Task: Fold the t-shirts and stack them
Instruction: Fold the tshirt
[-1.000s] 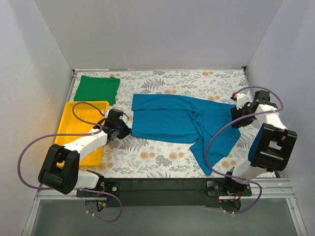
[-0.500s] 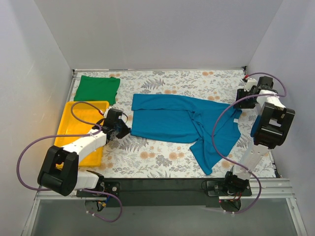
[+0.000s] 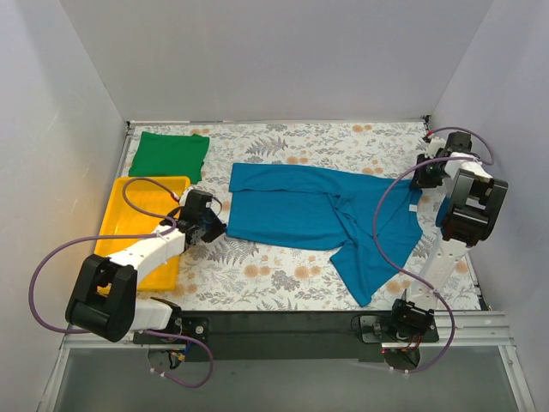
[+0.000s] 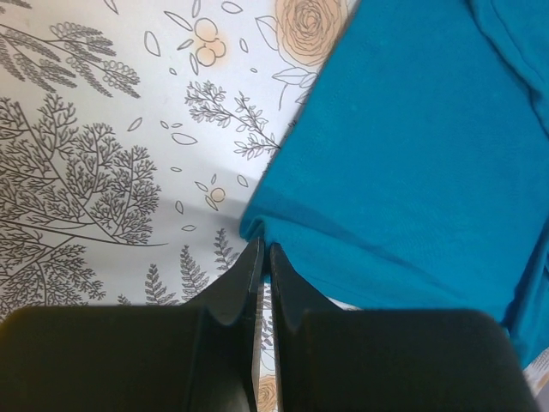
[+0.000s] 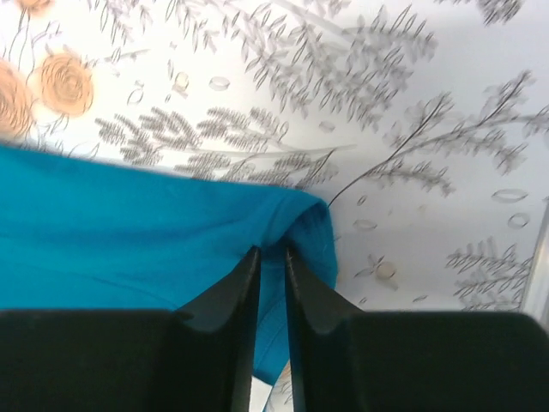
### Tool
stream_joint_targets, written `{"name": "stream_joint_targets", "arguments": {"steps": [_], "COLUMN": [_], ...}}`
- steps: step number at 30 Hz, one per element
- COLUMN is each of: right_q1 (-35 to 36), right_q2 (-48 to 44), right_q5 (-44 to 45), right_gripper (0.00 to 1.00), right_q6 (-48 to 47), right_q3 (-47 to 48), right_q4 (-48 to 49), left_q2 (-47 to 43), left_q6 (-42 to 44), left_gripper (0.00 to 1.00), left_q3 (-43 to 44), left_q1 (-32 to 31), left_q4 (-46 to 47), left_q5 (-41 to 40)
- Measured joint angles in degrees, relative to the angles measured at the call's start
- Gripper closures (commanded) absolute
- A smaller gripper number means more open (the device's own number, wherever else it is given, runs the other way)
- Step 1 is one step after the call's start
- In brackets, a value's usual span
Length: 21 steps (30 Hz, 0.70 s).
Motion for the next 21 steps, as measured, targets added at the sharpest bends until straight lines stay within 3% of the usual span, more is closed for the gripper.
{"name": "stream_joint_targets", "arguments": {"steps": [10,15,21], "right_q1": [0.15,0.42,1.05], "right_q2": [10.34,14.71,14.49], "right_q5": [2.47,3.04,2.99], "right_gripper": [0.79,0.75,0.54], "right_q6": [0.11,-0.35,-3.21], "right_q3": [16.00,22.91,22.62], "right_q4": [-0.59,-1.68,-1.81], "left_q2": [0.00,0.07,0.28], "left_q6": [0.00,0.00,0.02], "left_gripper": [1.00,1.00,1.00], "left_q3": [0.02,0.24,0.90], "left_q1": [1.57,1.79,1.86], "left_q4": [-2.12,-2.99,-3.21], "left_q5": [-1.03,-1.05,-1.07]}}
